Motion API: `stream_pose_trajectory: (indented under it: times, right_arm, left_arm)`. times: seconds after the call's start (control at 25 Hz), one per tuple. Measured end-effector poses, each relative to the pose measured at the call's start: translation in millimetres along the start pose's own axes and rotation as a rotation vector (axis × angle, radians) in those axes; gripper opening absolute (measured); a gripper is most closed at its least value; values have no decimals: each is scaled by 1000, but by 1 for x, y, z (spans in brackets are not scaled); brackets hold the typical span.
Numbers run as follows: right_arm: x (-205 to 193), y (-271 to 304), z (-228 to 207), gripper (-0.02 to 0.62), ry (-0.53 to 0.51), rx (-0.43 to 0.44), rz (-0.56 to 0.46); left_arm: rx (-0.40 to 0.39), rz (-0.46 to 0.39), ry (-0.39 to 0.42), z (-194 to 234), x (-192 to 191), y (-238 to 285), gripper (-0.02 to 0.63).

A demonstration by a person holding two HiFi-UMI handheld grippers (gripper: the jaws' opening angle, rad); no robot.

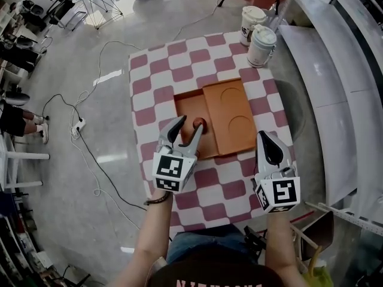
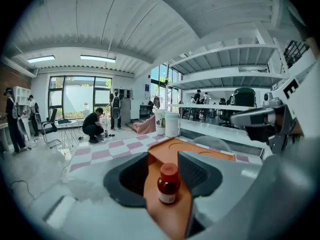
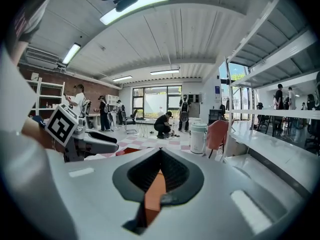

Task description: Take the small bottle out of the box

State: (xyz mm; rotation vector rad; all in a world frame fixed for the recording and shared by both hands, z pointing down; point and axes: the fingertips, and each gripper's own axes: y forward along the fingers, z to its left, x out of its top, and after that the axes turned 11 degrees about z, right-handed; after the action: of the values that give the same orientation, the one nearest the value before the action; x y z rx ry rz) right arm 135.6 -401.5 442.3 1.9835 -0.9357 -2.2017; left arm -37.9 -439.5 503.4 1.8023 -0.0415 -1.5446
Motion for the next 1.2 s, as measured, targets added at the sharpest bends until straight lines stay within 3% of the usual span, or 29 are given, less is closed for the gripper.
stream_pose_trajectory:
  times: [0.24,0.48,0.76,0.84,1.2]
  right_arm:
    - [-33,7,-1,2,39,-11,52]
    - [-49,9,1,0,53,-17,77]
    - [-54,10,1,2,56,-32,92]
    - [-55,11,1,0,57,-34,93]
    - [-53,4,2,2,57,-46,86]
  left_arm:
    - [-53,0,-3,-6,-8,19,186]
    - [-128,32,50,-18,-10,30,218]
    - [-139,93,59,-20,-27,41,221]
    - [-139,94,78,-20,-26,42,151]
    - [-152,103,98,-19,-27,38,149]
